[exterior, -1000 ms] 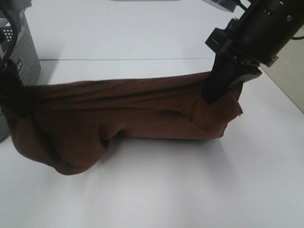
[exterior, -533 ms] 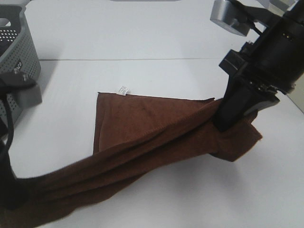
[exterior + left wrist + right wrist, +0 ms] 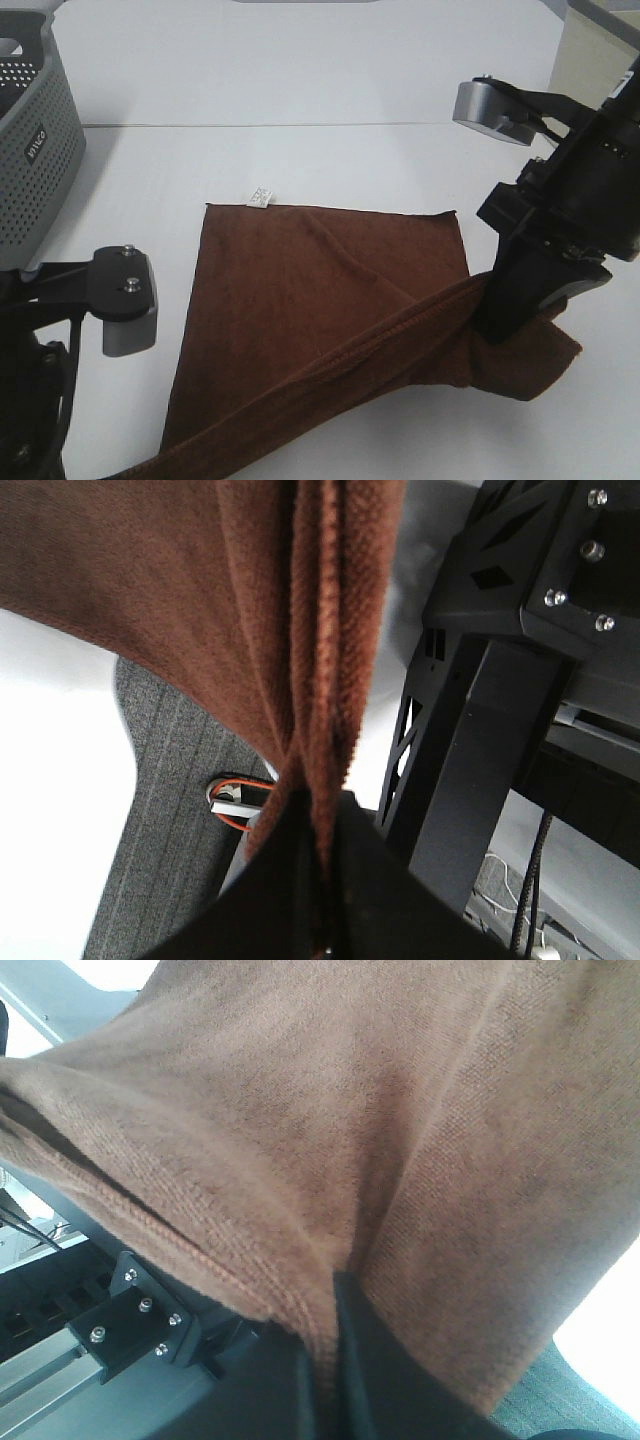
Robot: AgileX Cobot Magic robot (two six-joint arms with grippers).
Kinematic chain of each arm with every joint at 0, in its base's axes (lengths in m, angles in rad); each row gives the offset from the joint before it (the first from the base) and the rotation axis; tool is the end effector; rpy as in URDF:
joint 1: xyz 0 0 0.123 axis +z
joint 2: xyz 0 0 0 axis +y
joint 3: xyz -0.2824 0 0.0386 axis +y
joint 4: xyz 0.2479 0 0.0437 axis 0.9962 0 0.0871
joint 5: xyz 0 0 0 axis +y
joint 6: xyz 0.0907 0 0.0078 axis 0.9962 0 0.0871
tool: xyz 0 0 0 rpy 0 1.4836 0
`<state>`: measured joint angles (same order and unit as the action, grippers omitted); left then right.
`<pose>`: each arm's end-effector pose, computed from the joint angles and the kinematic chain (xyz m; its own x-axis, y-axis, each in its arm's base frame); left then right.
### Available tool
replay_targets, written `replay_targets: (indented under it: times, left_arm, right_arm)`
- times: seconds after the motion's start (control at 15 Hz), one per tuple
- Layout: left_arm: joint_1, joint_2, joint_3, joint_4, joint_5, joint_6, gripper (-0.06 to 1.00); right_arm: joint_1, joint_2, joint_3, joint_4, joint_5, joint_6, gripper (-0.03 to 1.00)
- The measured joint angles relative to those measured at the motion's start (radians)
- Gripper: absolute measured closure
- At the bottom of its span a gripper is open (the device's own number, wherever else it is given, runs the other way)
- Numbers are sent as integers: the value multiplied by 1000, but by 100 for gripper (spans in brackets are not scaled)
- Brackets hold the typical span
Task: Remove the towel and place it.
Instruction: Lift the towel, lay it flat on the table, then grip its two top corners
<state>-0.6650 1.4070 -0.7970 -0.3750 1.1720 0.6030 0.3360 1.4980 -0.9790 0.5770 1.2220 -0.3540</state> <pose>0.1477 -0.1549 0.2165 -0.4627 0.8846 -0.0588 0.8410 0.4170 -0.3448 0.2235 0.1275 0.2443 -0.8986 -0.4363 -0.0468 -0.3969 0.7625 0.5109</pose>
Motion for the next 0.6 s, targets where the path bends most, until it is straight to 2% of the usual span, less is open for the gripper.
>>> replay_targets:
  times: [0.33,0.6]
  left_arm:
    - [-2,7,0,80,-29,-66,94]
    - [-2,7,47,-9,-26,-12,94]
  right_arm:
    - [0,0,5,15,1,10,96]
    - [0,0,76,14,0,12,96]
